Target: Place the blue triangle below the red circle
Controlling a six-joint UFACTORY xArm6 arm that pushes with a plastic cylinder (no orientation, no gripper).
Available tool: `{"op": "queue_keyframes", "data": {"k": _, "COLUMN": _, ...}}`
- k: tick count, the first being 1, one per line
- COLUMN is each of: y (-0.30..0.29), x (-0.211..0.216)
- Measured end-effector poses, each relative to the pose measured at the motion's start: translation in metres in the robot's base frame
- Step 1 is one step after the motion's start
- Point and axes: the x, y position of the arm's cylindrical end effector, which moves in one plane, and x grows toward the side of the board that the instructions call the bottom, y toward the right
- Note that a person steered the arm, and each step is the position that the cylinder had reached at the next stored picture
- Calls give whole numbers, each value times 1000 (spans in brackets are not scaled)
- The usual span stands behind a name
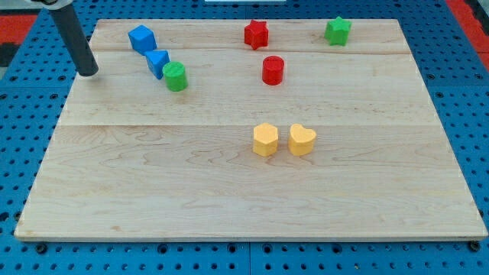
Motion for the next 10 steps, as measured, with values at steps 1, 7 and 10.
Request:
{"op": "queue_keyframes", "data": {"k": 1, "y": -4, "x": 0}}
{"op": "queue_keyframes", "data": {"k": 7, "y": 145, "x": -2}}
{"op": "queue_keyframes", "data": {"k": 10, "y": 124, "x": 1}}
